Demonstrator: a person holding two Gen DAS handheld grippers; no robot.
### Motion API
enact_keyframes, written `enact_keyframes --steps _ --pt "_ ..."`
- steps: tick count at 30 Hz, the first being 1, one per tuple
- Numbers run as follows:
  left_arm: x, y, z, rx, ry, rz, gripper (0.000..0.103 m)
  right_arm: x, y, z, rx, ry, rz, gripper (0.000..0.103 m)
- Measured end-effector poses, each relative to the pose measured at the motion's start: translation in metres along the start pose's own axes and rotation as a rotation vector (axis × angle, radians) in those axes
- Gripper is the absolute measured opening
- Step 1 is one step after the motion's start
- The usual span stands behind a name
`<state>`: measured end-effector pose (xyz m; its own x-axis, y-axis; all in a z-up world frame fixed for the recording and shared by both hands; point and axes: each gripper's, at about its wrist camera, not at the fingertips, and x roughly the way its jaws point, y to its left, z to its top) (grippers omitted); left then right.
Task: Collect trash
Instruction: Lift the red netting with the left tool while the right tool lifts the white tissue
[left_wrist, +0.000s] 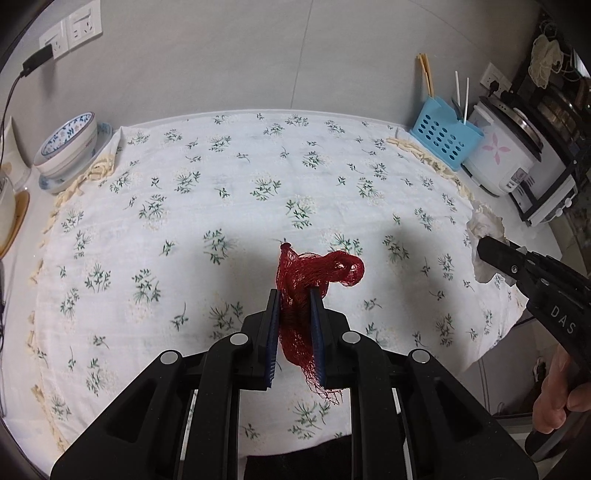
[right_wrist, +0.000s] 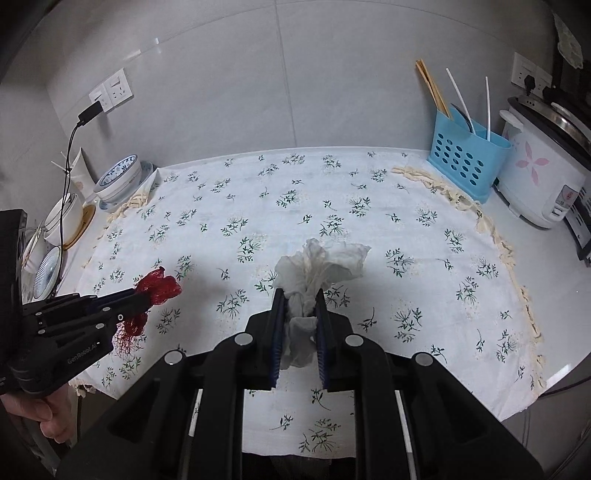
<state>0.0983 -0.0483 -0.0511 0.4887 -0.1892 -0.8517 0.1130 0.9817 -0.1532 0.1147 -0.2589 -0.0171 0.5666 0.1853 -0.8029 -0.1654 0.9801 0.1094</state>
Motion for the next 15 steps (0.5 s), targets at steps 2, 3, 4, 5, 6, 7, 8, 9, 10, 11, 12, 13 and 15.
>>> enact_keyframes --steps 2,3,4,5,6,7,8,9,10,11,12,13,15 --pt "-0.004 -0.003 -0.006 -0.001 0.0 -0.001 0.015 -0.005 0.0 -0.007 -0.001 0.0 0.004 0.014" --pt "-0.005 -0.004 -0.009 -0.003 0.0 -0.003 0.015 -0.008 0.0 -0.01 -0.002 0.0 0.005 0.014" --pt "-0.007 -0.006 -0.013 -0.005 0.002 -0.006 0.015 -0.011 0.0 -0.014 -0.005 0.0 0.006 0.014" --pt "-0.009 -0.007 -0.016 -0.006 0.002 -0.007 0.015 -0.013 0.001 -0.017 -0.006 0.001 0.006 0.014" --pt "-0.011 -0.009 -0.02 -0.008 0.001 -0.008 0.015 -0.016 0.0 -0.02 -0.005 0.002 0.01 0.014" --pt "-0.013 -0.011 -0.023 -0.008 0.001 -0.01 0.015 -0.017 0.0 -0.023 -0.005 0.002 0.013 0.014" --pt "-0.015 -0.012 -0.026 -0.008 0.001 -0.012 0.015 -0.02 0.0 -0.027 -0.007 0.003 0.015 0.014" --pt "-0.017 -0.015 -0.03 -0.007 0.0 -0.013 0.015 -0.022 0.0 -0.03 -0.011 0.003 0.016 0.014" --pt "-0.019 -0.016 -0.032 -0.007 0.0 -0.015 0.015 -0.024 0.0 -0.033 -0.012 0.003 0.017 0.014" --pt "-0.02 -0.018 -0.035 -0.008 0.0 -0.016 0.015 -0.027 0.0 -0.036 -0.012 0.003 0.021 0.014" --pt "-0.023 -0.02 -0.039 -0.009 0.0 -0.017 0.015 -0.03 0.0 -0.039 -0.012 0.003 0.023 0.014" --pt "-0.024 -0.021 -0.042 -0.011 0.0 -0.018 0.015 -0.032 -0.001 -0.043 -0.014 0.003 0.024 0.014" --pt "-0.028 -0.023 -0.048 -0.016 0.0 -0.022 0.015 -0.036 -0.002 -0.049 -0.015 0.005 0.029 0.014"
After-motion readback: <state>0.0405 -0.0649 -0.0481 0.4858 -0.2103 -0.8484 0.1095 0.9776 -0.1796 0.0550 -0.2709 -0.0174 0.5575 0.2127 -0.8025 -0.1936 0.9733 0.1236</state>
